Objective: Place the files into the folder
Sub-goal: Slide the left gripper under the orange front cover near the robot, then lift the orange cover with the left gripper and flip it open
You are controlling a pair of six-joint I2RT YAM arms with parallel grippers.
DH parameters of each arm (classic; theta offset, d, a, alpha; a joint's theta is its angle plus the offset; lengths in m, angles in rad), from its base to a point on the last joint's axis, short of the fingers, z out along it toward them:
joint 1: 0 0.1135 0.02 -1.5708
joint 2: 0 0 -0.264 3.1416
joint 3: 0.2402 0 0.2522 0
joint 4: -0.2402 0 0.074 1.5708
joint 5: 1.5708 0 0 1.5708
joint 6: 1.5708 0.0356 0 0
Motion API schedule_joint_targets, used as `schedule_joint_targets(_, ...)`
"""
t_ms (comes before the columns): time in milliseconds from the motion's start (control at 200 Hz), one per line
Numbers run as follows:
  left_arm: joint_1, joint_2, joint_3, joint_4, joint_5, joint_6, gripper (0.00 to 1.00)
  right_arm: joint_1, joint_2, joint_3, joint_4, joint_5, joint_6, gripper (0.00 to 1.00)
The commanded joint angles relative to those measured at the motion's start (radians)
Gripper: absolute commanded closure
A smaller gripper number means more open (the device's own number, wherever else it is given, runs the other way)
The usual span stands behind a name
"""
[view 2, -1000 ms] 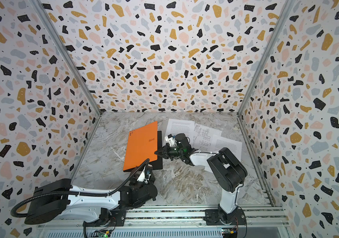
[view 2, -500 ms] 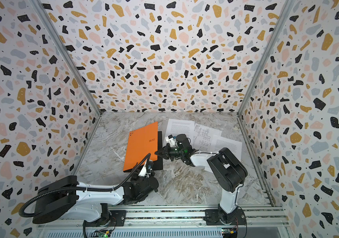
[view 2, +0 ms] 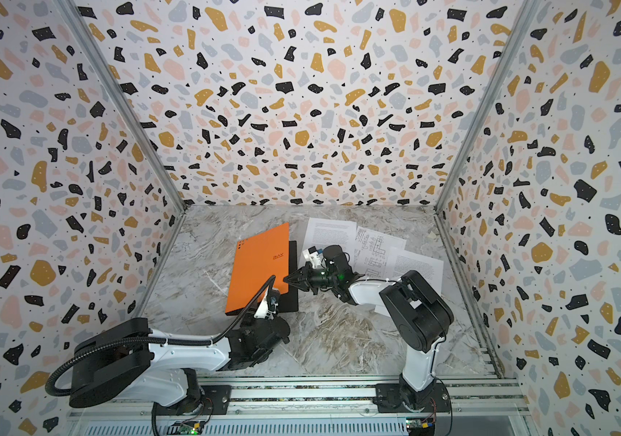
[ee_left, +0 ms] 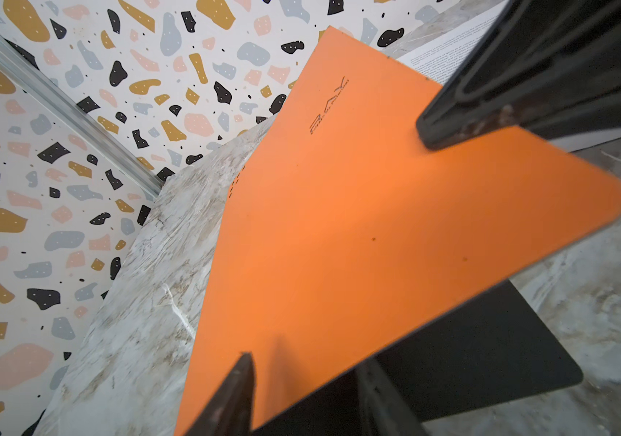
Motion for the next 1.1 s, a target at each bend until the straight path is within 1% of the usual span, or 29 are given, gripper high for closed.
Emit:
schedule_joint_targets(0, 0.007, 0.001, 0.021, 0.035, -0.012, 0.010, 0.65, -0.003, -0.046, -0.002, 0.052, -0.030, 0.008, 0.99)
schedule_joint_targets(125, 0.007, -0.011, 0.028, 0.019, -0.018, 0.014, 0.73, -0.001, -0.045, -0.002, 0.056, -0.030, 0.009, 0.97)
schedule_joint_targets(200, 0.007, -0.026, 0.027, 0.015, -0.020, 0.015, 0.75, -0.001, -0.043, -0.001, 0.056, -0.030, 0.008, 0.96)
schedule_joint_targets(260, 0.006, -0.040, 0.028, 0.014, -0.023, 0.017, 0.77, -0.002, -0.041, 0.001, 0.057, -0.030, 0.007, 0.92)
schedule_joint_targets(305, 0.006, -0.051, 0.031, 0.014, -0.026, 0.018, 0.78, -0.001, -0.042, 0.002, 0.057, -0.030, 0.007, 0.87)
schedule_joint_targets(325, 0.006, -0.055, 0.031, -0.014, -0.028, 0.019, 0.78, 0.000, -0.041, 0.003, 0.057, -0.030, 0.007, 0.85)
schedule_joint_targets(420, 0.006, -0.082, 0.034, -0.027, -0.029, 0.030, 0.80, -0.001, -0.040, 0.009, 0.057, -0.030, 0.003, 0.79)
schedule_joint_targets(491, 0.007, -0.101, 0.035, -0.034, -0.032, 0.038, 0.82, 0.000, -0.041, 0.016, 0.055, -0.032, -0.001, 0.66)
schedule_joint_targets(521, 0.007, -0.108, 0.037, -0.036, -0.032, 0.042, 0.82, -0.002, -0.043, 0.017, 0.054, -0.031, -0.003, 0.62)
schedule_joint_targets(611, 0.006, -0.132, 0.040, -0.041, -0.039, 0.051, 0.83, -0.005, -0.053, 0.016, 0.054, -0.026, -0.011, 0.56)
schedule_joint_targets(676, 0.007, -0.148, 0.042, -0.043, -0.042, 0.057, 0.84, -0.010, -0.062, 0.015, 0.047, -0.023, -0.021, 0.50)
schedule_joint_targets(731, 0.006, -0.161, 0.040, -0.042, -0.044, 0.059, 0.84, -0.015, -0.068, 0.018, 0.028, -0.022, -0.034, 0.44)
schedule_joint_targets(856, 0.007, -0.194, 0.032, -0.022, -0.049, 0.049, 0.86, -0.025, -0.081, 0.005, -0.003, 0.002, -0.078, 0.40)
schedule_joint_targets(981, 0.006, -0.242, 0.003, 0.000, -0.057, 0.026, 0.86, -0.027, -0.076, 0.000, -0.113, 0.068, -0.185, 0.39)
schedule_joint_targets(991, 0.006, -0.246, -0.001, 0.024, -0.057, 0.024, 0.86, -0.028, -0.071, 0.000, -0.119, 0.071, -0.194, 0.39)
schedule_joint_targets(1041, 0.009, -0.266, -0.016, 0.046, -0.057, 0.015, 0.86, -0.027, -0.048, 0.000, -0.136, 0.066, -0.220, 0.39)
schedule_joint_targets(1091, 0.016, -0.283, -0.029, 0.050, -0.056, 0.001, 0.86, -0.023, -0.017, -0.003, -0.117, 0.046, -0.228, 0.39)
